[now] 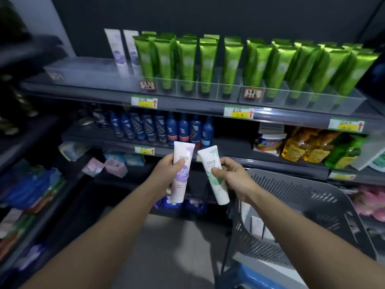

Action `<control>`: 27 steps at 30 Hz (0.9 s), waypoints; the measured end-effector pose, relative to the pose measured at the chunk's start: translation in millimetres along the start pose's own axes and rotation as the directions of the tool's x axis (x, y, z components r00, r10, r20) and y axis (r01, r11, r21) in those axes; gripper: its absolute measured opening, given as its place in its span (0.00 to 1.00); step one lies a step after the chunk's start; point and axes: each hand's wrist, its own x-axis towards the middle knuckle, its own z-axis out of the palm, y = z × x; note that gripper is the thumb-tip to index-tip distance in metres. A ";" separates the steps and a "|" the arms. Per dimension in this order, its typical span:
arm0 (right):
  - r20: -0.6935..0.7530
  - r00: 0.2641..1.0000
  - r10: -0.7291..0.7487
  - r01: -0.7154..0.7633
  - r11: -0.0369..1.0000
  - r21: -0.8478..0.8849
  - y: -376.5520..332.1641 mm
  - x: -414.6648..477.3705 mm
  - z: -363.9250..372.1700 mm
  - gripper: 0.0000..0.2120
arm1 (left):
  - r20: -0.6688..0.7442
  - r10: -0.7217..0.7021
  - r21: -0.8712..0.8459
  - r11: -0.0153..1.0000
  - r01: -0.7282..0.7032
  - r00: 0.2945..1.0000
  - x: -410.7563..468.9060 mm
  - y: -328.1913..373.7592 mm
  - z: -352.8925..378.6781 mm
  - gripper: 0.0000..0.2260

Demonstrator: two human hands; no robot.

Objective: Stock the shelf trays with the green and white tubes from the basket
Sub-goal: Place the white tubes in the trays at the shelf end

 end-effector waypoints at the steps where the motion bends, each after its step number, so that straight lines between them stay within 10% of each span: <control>1: 0.006 1.000 -0.013 0.013 1.000 -0.013 -6.1 -1.4 10.5 0.05 | -0.008 0.018 -0.002 1.000 -0.018 1.000 -3.7 2.7 -10.9 0.04; 27: 0.188 0.769 -0.610 0.639 0.735 -0.228 -210.8 124.7 215.9 0.11 | -0.413 0.381 0.039 0.915 -0.402 0.827 61.6 161.3 -236.6 0.14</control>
